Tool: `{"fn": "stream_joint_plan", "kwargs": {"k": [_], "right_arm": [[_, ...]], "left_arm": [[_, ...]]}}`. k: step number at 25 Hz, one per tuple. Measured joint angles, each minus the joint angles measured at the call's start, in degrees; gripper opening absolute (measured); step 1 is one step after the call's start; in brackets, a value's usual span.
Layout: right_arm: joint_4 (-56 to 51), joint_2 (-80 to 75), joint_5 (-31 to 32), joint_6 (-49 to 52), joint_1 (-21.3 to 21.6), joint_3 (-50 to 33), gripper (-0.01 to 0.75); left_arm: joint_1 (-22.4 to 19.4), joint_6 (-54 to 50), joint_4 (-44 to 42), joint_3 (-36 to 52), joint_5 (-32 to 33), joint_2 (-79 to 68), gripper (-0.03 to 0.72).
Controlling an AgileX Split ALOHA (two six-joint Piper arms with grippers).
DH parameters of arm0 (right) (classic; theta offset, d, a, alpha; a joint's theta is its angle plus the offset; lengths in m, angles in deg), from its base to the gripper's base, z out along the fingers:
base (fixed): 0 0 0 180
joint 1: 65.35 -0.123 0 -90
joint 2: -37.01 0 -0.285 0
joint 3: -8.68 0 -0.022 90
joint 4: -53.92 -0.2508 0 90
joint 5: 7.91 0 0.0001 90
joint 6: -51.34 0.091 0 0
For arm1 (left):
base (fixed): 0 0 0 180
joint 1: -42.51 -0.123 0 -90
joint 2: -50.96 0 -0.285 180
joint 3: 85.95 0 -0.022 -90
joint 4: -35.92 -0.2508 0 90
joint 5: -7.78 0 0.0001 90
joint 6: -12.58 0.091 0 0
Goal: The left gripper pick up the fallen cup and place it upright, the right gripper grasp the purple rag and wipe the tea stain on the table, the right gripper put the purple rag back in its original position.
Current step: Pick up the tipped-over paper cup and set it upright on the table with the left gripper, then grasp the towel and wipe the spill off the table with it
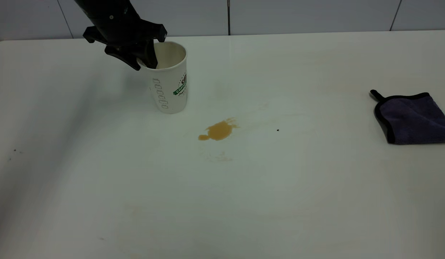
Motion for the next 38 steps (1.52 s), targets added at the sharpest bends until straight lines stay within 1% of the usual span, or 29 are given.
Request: {"fn": "stream_joint_plan", "kwargs": {"k": [2,4,5,7,9,11,13,19,21,22,27,29,31,33,38], "right_arm": [[0.0,0.0,0.0,0.0,0.0,0.0,0.239],[0.0,0.0,0.0,0.0,0.0,0.0,0.239],[0.0,0.0,0.0,0.0,0.0,0.0,0.239],[0.0,0.0,0.0,0.0,0.0,0.0,0.239],[0.0,0.0,0.0,0.0,0.0,0.0,0.239],[0.0,0.0,0.0,0.0,0.0,0.0,0.239],[0.0,0.0,0.0,0.0,0.0,0.0,0.239],[0.0,0.0,0.0,0.0,0.0,0.0,0.239],[0.0,0.0,0.0,0.0,0.0,0.0,0.239],[0.0,0.0,0.0,0.0,0.0,0.0,0.239],[0.0,0.0,0.0,0.0,0.0,0.0,0.239],[0.0,0.0,0.0,0.0,0.0,0.0,0.239],[0.0,0.0,0.0,0.0,0.0,0.0,0.239],[0.0,0.0,0.0,0.0,0.0,0.0,0.239],[0.0,0.0,0.0,0.0,0.0,0.0,0.239]], "left_arm": [[0.0,0.3,-0.2,0.0,0.3,0.9,0.525],[0.0,0.5,-0.3,0.0,1.2,2.8,0.622],[0.0,0.5,-0.3,0.0,1.9,4.2,0.644],[0.0,0.6,-0.3,0.0,3.6,7.4,0.659],[0.0,0.6,-0.3,0.0,6.6,11.5,0.649],[0.0,0.6,-0.3,0.0,9.7,15.2,0.624],[0.0,0.6,-0.3,0.0,14.1,20.2,0.587],[0.0,0.6,-0.5,0.0,31.5,31.5,0.490],[0.0,0.6,-0.6,0.0,35.5,34.3,0.460],[0.0,0.6,-0.8,0.1,36.4,35.6,0.446],[0.0,0.4,-2.2,0.1,36.4,40.9,0.400],[0.0,-1.1,-3.5,0.2,36.4,42.5,0.389],[0.0,-3.5,-5.1,2.1,36.4,45.2,0.381],[0.0,-5.4,-6.3,7.3,36.4,49.3,0.379],[0.0,-6.7,-11.1,25.1,36.4,62.0,0.379]]}}
